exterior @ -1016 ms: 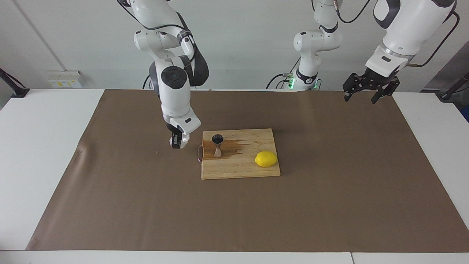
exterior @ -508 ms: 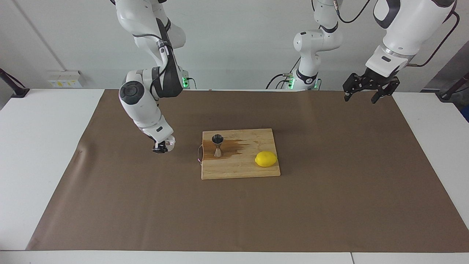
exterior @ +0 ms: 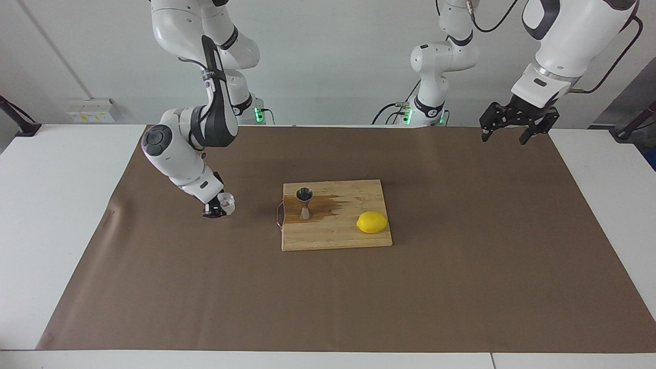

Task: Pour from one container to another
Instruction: 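Carry the glass cup back and lower it to its spot, then open the right gripper and release the glass cup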

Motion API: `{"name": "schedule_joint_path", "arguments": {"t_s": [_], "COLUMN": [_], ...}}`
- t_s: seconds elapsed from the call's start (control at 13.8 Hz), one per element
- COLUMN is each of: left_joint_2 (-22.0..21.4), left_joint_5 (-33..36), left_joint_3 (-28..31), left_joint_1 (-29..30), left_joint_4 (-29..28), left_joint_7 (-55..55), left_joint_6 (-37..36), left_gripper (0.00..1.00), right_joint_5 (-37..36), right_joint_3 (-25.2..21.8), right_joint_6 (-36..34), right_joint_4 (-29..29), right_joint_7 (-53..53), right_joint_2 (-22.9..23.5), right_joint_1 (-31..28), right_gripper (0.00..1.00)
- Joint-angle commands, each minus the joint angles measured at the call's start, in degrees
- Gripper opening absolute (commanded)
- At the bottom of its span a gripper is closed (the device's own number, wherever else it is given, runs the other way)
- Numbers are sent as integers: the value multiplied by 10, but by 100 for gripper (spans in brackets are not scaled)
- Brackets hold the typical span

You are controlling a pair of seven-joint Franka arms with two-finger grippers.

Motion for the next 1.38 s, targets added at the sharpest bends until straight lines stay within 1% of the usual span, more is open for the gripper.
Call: {"name": "schedule_joint_path", "arguments": {"t_s": [0.0, 0.22, 0.29, 0.36, 0.44, 0.65, 0.87, 0.94, 1.16, 1.31], "left_joint_2": [-18, -18, -18, -18, -18, -18, -18, -18, -18, -18], "left_joint_5": [3, 3, 3, 4, 4, 3, 3, 3, 3, 3], "left_joint_3": [-1, -1, -1, -1, -1, -1, -1, -1, -1, -1], "left_joint_1": [4, 4, 4, 4, 4, 4, 4, 4, 4, 4], "left_joint_4": [-17, -17, -17, -18, -18, -17, -17, -17, -17, -17], "left_joint_7": [-4, -5, -5, -5, -5, -4, -5, -5, -5, -5], "left_joint_6": [-3, -3, -3, -3, -3, -3, -3, -3, -3, -3], "left_gripper": [100, 100, 100, 100, 100, 100, 100, 100, 100, 100], "right_joint_5": [27, 57, 57, 57, 57, 57, 51, 50, 50, 50], "right_joint_3": [6, 5, 5, 5, 5, 4, 3, 3, 4, 7], "right_joint_6": [20, 41, 41, 41, 40, 26, 1, 1, -18, -14], "right_joint_4": [-17, -24, -24, -24, -23, -21, -8, 1, 48, 75], "right_joint_7": [-46, -88, -88, -87, -84, -61, -8, 7, 90, 170], "right_joint_2": [7, 21, 21, 21, 21, 7, -23, -34, -37, -37], "right_joint_1": [-25, -29, -30, -29, -29, -29, -23, -21, -20, -19], "right_gripper": [0, 0, 7, 95, 100, 100, 100, 100, 100, 100]}}
